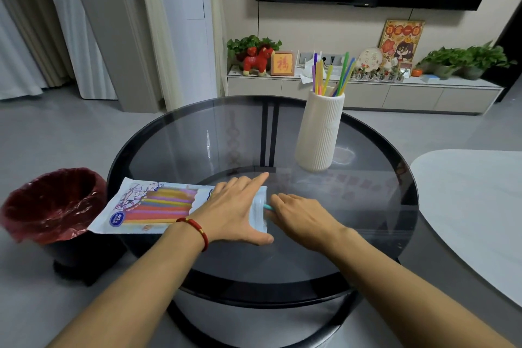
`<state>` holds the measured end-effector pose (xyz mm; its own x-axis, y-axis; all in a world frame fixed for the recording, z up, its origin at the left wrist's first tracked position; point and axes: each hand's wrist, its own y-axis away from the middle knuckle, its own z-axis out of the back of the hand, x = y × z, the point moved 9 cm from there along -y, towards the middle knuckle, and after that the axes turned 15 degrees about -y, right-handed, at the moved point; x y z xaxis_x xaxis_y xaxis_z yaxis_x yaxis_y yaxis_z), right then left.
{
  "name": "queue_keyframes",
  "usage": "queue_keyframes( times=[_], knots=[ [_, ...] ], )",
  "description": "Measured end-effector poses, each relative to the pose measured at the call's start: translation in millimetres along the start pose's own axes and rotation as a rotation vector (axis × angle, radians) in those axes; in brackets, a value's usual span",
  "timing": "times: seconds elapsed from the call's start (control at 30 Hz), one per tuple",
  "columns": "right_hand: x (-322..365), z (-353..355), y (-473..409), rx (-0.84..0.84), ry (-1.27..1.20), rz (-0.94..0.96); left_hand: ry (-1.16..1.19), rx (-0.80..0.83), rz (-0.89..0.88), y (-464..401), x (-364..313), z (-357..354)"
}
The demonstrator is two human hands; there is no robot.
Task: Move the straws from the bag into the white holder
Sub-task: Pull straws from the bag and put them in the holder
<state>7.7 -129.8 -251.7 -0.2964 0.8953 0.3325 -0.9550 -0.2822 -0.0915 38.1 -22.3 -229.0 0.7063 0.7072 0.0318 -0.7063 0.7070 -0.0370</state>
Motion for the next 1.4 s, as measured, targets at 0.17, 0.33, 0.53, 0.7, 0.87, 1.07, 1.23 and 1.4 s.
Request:
queue_keyframes(
  times=[0.17,0.33,0.53,0.7,0.87,1.07,1.23,1.4],
  knots=[
    [-23.6,15.1,6.5,0.064,0.018,-0.076,-0.022,0.009,0.021,2.2,14.1,-3.2],
    [-44.7,44.8,22.8,0.130,0.032,-0.174,-0.060,0.164,0.059,4.0,21.3,-26.0],
    [-34.1,61.7,36.1,0.116,0.157,-0.175,0.077,-0.025,0.015,-5.1,-5.8,-5.9],
    [-23.3,51.7,34.7,0.150,0.339,-0.224,0.191,-0.031,-0.068,-5.2,-33.7,-8.3],
    [1.2,52.1,27.3,0.088,0.425,-0.177,0.029,-0.072,-0.119,-8.4,-49.1,-6.3],
    [67.2,111.5,55.1,-0.460,0.050,0.338,0.137,-0.107,0.088,-15.0,-27.2,0.8],
    [-3.0,49.2,42.9,-0.256,-0.709,-0.394,0.221,-0.215,0.017,-14.2,-33.7,13.1],
    [-28.5,40.0,33.0,-0.652,-1.287,-0.459,0.262,-0.209,-0.041,-16.5,-47.1,12.5]
  ],
)
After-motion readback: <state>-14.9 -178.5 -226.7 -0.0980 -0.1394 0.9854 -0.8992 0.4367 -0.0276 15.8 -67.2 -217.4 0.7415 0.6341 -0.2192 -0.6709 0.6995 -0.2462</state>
